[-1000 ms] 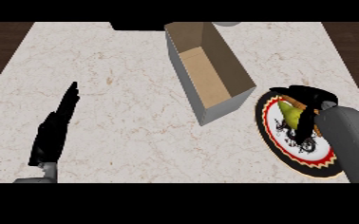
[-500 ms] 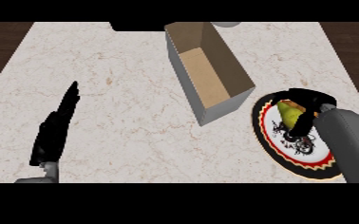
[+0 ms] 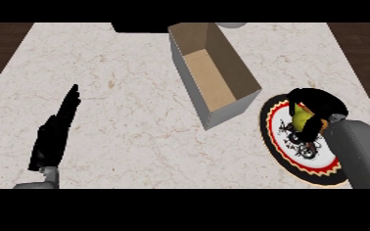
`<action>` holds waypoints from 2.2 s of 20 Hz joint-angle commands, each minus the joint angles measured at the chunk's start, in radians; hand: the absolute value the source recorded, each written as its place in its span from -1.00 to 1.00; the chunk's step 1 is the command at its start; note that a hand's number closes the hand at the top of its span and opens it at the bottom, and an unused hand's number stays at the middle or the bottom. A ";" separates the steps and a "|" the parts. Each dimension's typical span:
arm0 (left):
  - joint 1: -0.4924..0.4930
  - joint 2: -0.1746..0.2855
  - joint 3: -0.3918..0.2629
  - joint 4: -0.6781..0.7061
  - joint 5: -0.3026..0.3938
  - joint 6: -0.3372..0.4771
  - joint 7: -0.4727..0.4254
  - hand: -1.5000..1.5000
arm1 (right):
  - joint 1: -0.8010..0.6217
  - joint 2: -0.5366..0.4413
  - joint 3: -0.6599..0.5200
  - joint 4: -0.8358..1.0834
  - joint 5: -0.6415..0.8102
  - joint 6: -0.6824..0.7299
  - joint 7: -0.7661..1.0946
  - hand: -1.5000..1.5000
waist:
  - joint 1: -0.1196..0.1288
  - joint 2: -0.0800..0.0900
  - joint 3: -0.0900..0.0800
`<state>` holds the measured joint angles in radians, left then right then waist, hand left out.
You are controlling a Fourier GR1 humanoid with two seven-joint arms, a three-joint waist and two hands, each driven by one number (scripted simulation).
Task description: Pick the pear from the plate and place it in the cardboard box
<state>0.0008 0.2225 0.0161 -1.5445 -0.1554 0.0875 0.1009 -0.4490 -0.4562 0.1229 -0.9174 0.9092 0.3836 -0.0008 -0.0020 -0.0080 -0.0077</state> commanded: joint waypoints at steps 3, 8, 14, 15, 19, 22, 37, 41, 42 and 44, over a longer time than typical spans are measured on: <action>0.068 0.021 0.030 -0.026 0.029 -0.021 -0.015 0.00 | 0.157 0.049 -0.090 -0.176 0.046 -0.289 0.244 1.00 | -0.039 -0.010 0.006; 0.027 0.015 0.030 -0.013 0.017 -0.020 0.002 0.00 | 0.347 0.046 -0.088 -0.457 0.072 -0.355 0.301 1.00 | -0.024 0.001 0.007; 0.028 -0.010 0.013 -0.004 -0.018 -0.004 -0.027 0.00 | 0.469 0.059 -0.072 -0.797 0.132 -0.304 0.450 1.00 | -0.012 0.004 0.007; 0.084 0.002 0.016 -0.062 0.000 -0.028 -0.020 0.00 | 0.450 0.051 -0.088 -0.839 0.119 -0.264 0.469 1.00 | -0.006 0.003 0.007; 0.043 0.002 0.012 -0.048 -0.009 -0.026 0.003 0.00 | 0.440 0.119 -0.105 -0.950 -0.027 -0.313 0.361 1.00 | -0.006 0.001 0.008; 0.008 0.005 0.028 -0.016 0.015 -0.042 -0.002 0.00 | 0.342 0.147 -0.136 -1.033 -0.142 -0.282 0.346 1.00 | -0.004 0.003 0.008; -0.008 -0.032 0.019 0.013 -0.038 -0.028 -0.023 0.00 | -0.126 0.291 -0.039 -0.888 -0.120 -0.205 0.562 1.00 | 0.012 0.009 0.007; -0.063 -0.041 0.015 -0.031 -0.051 -0.012 0.081 0.00 | -0.278 0.362 -0.009 -0.718 -0.064 -0.228 0.627 1.00 | 0.017 0.011 0.007; 0.014 -0.044 0.027 0.059 -0.047 -0.019 -0.098 0.00 | -0.279 0.340 -0.043 -0.675 -0.092 -0.216 0.588 1.00 | 0.015 0.011 0.007; 0.010 -0.031 0.031 -0.018 -0.030 -0.044 -0.008 0.00 | -0.311 0.361 -0.045 -0.587 -0.081 -0.234 0.575 1.00 | 0.015 0.010 0.007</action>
<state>0.0010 0.1909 0.0388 -1.5564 -0.1899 0.0535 0.0952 -0.6689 -0.1286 0.0827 -1.6467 0.8124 0.1613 0.5695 0.0130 0.0016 -0.0006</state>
